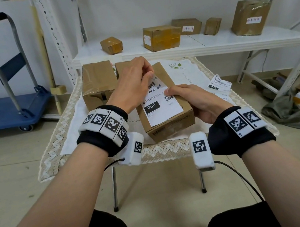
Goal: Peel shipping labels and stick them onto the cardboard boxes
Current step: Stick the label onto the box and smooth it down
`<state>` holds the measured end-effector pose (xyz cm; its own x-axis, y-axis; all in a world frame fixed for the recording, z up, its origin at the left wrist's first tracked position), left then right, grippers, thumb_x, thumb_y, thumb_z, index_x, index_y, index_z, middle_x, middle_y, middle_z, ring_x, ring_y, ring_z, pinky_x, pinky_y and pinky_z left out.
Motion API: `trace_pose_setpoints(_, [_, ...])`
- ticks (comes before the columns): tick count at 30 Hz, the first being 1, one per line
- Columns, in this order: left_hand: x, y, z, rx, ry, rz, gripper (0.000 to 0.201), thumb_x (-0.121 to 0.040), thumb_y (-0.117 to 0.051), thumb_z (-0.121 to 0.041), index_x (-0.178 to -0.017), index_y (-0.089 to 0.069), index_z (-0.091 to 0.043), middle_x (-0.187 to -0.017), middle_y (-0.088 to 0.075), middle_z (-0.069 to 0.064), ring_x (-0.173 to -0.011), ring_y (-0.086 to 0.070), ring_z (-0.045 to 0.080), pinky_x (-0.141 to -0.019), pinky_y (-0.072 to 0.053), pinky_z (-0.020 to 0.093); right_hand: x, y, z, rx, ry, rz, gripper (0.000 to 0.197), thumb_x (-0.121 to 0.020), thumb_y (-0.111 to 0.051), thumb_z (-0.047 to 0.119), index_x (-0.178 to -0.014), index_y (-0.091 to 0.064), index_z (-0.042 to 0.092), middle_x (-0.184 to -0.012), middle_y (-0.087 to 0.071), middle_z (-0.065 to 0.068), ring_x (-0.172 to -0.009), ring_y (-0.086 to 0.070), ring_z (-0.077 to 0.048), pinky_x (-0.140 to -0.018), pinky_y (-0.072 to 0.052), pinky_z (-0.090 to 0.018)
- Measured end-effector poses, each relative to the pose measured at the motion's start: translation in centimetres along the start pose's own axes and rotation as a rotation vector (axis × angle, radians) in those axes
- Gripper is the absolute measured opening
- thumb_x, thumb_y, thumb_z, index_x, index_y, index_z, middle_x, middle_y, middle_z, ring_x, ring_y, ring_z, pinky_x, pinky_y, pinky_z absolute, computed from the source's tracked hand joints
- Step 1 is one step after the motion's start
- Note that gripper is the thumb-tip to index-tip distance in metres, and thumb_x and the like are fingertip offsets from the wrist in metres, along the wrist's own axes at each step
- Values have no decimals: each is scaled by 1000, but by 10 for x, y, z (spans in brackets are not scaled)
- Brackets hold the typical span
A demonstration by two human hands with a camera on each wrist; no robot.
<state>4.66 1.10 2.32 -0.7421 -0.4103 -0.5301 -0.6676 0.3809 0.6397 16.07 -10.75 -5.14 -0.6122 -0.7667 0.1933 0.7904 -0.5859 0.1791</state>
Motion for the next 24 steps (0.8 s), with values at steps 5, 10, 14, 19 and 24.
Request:
trace_pose_setpoints(5, [0,0,0,1,-5,-16,5,-105,-49,-17,-105,-53,-14,-110,-53,-2,-101,-53,13,-74,-50,17,-1,0,0,-4,-3,9,65,-68,-78,45,-125,-66,17,-109,-79,-7,-114,-70,-34,-87,-55,-43])
trace_pose_setpoints(10, [-1,1,2,7,-25,-36,5,-105,-49,-17,-102,-53,-15,-109,-53,-2,-99,-53,12,-72,-48,14,-1,0,-1,-5,0,22,71,-63,-79,47,-125,-66,16,-110,-79,-7,-115,-69,-35,-101,-52,-52])
trace_pose_setpoints(14, [-1,0,0,4,-51,-59,5,-104,-51,-18,-100,-52,-17,-106,-51,-5,-94,-52,7,-73,-48,14,0,0,1,-15,1,21,75,-59,-81,47,-125,-66,17,-111,-78,-8,-116,-69,-35,-103,-51,-53])
trace_pose_setpoints(19, [-4,2,3,47,-36,-60,6,-103,-55,-20,-101,-57,-15,-110,-48,-5,-92,-53,4,-79,-53,19,2,-1,2,-39,-5,44,76,-65,-82,39,-135,-59,18,-112,-78,-9,-114,-70,-34,-103,-53,-56])
trace_pose_setpoints(24, [-9,4,4,66,-22,-23,2,-100,-61,-20,-99,-61,-19,-119,-46,-4,-107,-50,5,-93,-47,14,3,-3,4,-41,-10,70,93,-61,-87,35,-144,-49,18,-111,-78,-9,-110,-73,-30,-101,-55,-55])
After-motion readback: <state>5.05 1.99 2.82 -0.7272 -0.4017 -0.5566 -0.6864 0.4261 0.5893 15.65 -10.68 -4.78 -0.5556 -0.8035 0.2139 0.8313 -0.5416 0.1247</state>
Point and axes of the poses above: each hand's wrist, its own x-axis away from the middle knuckle, its own y-axis out of the back of the hand, z = x × y, the point moved 6 cm from there along -x, towards the middle knuckle
